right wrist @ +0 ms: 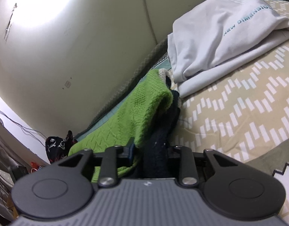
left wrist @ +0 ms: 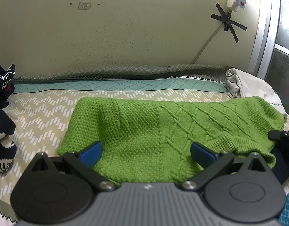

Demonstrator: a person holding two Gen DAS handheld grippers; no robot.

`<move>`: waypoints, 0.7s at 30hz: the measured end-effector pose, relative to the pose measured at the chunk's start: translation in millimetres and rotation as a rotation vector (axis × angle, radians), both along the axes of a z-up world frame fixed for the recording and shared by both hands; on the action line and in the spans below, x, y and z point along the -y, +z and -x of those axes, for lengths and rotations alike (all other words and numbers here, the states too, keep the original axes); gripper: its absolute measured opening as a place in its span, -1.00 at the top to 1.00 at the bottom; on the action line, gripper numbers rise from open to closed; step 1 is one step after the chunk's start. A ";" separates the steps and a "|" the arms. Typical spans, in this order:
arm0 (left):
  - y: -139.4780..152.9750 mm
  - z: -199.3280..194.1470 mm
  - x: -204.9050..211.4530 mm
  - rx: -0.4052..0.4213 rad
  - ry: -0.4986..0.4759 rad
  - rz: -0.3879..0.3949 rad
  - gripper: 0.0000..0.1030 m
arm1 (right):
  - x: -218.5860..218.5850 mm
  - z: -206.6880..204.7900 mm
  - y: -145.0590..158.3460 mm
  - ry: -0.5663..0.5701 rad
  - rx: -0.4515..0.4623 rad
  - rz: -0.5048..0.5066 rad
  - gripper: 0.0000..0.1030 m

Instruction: Fold small clothes

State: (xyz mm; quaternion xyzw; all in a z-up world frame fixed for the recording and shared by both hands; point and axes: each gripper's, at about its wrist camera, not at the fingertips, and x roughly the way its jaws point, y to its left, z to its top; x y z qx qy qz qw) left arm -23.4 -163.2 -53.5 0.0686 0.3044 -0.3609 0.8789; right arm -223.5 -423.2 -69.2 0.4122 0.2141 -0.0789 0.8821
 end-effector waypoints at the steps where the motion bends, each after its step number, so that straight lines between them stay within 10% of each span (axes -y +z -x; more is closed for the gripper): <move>1: 0.0 0.0 0.0 0.000 0.000 0.000 -0.99 | 0.4 0.4 -0.3 0.000 0.002 -0.002 0.58; 21: 0.6 -0.1 0.4 -0.001 -0.003 -0.001 -1.00 | -2.0 -2.3 1.1 0.012 -0.008 0.027 0.57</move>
